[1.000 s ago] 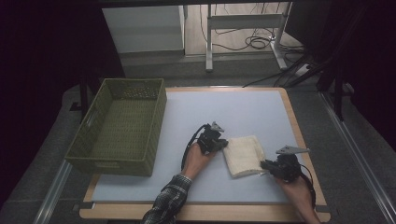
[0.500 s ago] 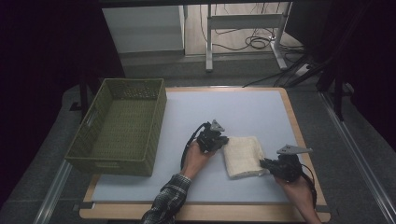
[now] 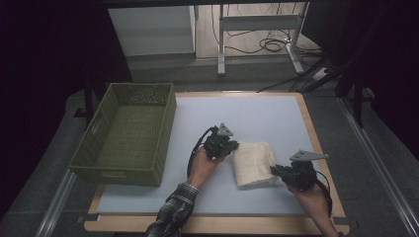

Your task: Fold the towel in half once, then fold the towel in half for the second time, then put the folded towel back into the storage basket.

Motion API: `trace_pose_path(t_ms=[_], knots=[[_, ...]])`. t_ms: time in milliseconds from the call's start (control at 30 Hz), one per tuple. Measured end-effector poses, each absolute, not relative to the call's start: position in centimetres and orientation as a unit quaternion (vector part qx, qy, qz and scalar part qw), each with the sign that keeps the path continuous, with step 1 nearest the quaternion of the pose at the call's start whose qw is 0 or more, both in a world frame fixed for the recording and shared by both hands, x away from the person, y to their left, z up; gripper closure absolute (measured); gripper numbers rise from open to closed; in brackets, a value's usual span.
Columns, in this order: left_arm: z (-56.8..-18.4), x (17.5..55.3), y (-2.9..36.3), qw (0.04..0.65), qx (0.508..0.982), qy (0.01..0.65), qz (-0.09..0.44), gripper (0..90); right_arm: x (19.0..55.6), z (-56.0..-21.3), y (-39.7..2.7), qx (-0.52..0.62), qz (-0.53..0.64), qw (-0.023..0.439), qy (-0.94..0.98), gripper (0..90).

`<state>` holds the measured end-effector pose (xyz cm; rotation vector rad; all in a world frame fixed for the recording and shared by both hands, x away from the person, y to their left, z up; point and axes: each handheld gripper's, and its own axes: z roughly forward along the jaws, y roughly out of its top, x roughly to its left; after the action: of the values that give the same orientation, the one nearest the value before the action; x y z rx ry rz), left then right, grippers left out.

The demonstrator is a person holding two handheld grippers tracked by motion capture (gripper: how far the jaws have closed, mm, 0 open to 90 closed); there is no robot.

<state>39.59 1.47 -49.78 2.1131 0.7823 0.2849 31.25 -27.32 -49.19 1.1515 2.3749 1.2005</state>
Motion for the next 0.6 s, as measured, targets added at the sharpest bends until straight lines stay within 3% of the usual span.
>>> trace_pose_path(t_ms=[600], knots=[[-48.1, 39.5, 3.9, 0.421, 0.837, 0.325, 0.131, 85.2, 31.6, -48.0, -24.9, 0.369, 0.422, 0.121, 0.819, 82.5]])
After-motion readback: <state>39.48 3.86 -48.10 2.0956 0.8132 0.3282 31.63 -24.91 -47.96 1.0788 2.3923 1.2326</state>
